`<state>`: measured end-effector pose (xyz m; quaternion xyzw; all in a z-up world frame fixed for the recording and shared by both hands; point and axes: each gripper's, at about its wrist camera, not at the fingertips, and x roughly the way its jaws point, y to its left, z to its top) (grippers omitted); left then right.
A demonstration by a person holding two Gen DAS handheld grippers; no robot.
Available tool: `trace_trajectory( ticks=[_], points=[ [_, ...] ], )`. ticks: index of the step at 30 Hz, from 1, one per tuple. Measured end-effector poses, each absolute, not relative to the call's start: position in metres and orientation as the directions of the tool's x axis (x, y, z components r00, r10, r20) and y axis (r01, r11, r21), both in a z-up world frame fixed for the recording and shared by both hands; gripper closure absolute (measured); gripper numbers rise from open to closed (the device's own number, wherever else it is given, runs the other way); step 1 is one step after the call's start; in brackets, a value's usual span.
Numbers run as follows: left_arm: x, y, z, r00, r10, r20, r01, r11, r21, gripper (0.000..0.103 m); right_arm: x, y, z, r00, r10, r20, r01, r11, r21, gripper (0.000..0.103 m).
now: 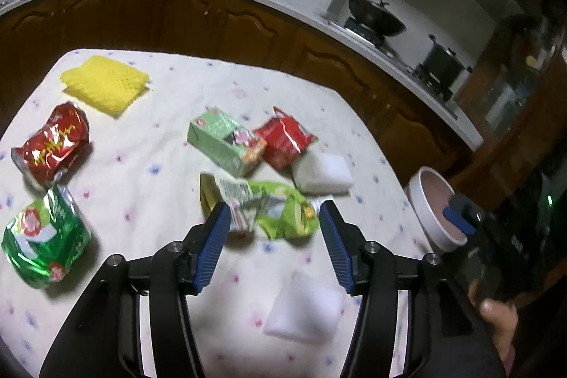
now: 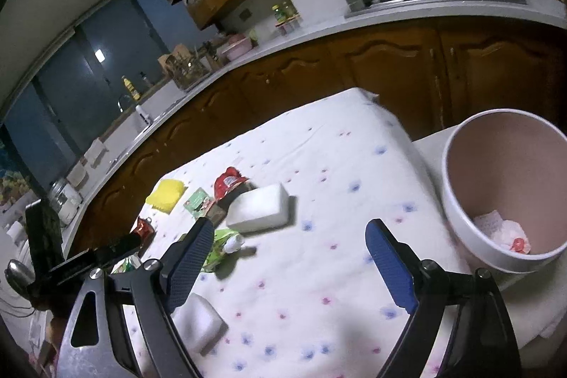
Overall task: Collect trash
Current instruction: 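Move both open tools back over the table toward the white sponge block, then grasp the white sponge block with the left tool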
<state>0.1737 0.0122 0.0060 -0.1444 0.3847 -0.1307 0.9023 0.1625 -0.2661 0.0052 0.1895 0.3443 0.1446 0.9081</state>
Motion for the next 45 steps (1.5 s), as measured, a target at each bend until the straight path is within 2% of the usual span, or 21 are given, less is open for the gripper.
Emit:
trace_trajectory(
  ticks=[1,3,5,10,17,20,22,23,26,29,35,37,39,40,42,44,45],
  points=[
    [0.171,0.010,0.006,0.663,-0.352,-0.661,0.137,0.925,-0.355,0.045,0.164,-0.263,0.004,0.716,0.398,-0.573,-0.139,0.886,0.442,0.014],
    [0.162,0.003,0.003,0.643,-0.370,-0.670,0.180,0.924,-0.338,0.033,0.166,-0.258,0.002,0.707,0.406,-0.579,-0.147,0.886,0.441,0.014],
    [0.156,-0.005,0.001,0.628,-0.386,-0.676,0.215,0.920,-0.326,0.025,0.170,-0.255,-0.001,0.697,0.415,-0.584,-0.153,0.882,0.445,0.014],
    [0.144,-0.036,-0.023,0.547,-0.406,-0.732,0.310,0.911,-0.274,0.024,0.176,-0.251,-0.006,0.680,0.429,-0.594,-0.156,0.877,0.455,0.014],
    [0.147,-0.054,-0.050,0.526,-0.333,-0.783,0.307,0.933,-0.190,0.025,0.184,-0.243,-0.013,0.652,0.444,-0.614,-0.174,0.877,0.449,0.014],
    [0.149,-0.054,-0.056,0.510,-0.335,-0.792,0.318,0.929,-0.188,0.046,0.194,-0.237,-0.014,0.632,0.451,-0.630,-0.206,0.882,0.424,0.014],
    [0.151,-0.051,-0.055,0.510,-0.357,-0.783,0.319,0.924,-0.213,0.048,0.202,-0.229,-0.014,0.616,0.452,-0.645,-0.248,0.888,0.386,0.014],
    [0.151,-0.050,-0.054,0.514,-0.360,-0.779,0.320,0.923,-0.215,0.060,0.207,-0.224,-0.015,0.604,0.458,-0.652,-0.278,0.888,0.365,0.014],
    [0.155,-0.040,-0.047,0.523,-0.374,-0.766,0.311,0.920,-0.238,0.076,0.224,-0.209,-0.017,0.575,0.455,-0.679,-0.377,0.885,0.274,0.014],
    [0.159,-0.024,-0.040,0.522,-0.413,-0.746,0.297,0.908,-0.295,0.085,0.244,-0.196,-0.021,0.543,0.456,-0.705,-0.485,0.856,0.180,0.014],
    [0.158,-0.018,-0.038,0.491,-0.446,-0.748,0.317,0.891,-0.324,0.086,0.275,-0.167,-0.041,0.438,0.428,-0.791,-0.671,0.741,0.029,0.014],
    [0.157,-0.021,-0.040,0.484,-0.433,-0.761,0.322,0.896,-0.305,0.080,0.279,-0.156,-0.047,0.433,0.394,-0.810,-0.714,0.699,-0.042,0.014],
    [0.156,-0.021,-0.042,0.471,-0.438,-0.766,0.319,0.894,-0.315,0.044,0.282,-0.146,-0.052,0.434,0.368,-0.822,-0.744,0.661,-0.097,0.014],
    [0.156,-0.020,-0.043,0.474,-0.438,-0.764,0.316,0.894,-0.316,0.040,0.284,-0.141,-0.055,0.435,0.355,-0.828,-0.760,0.638,-0.126,0.014],
    [0.154,-0.022,-0.043,0.465,-0.448,-0.764,0.329,0.888,-0.321,0.037,0.287,-0.134,-0.059,0.433,0.335,-0.837,-0.775,0.613,-0.155,0.014],
    [0.154,-0.028,-0.046,0.453,-0.443,-0.774,0.335,0.889,-0.313,0.029,0.290,-0.130,-0.062,0.420,0.341,-0.841,-0.784,0.604,-0.146,0.017],
    [0.153,-0.031,-0.047,0.453,-0.435,-0.778,0.339,0.891,-0.301,0.029,0.292,-0.129,-0.063,0.404,0.348,-0.846,-0.785,0.606,-0.126,0.017]
  ],
)
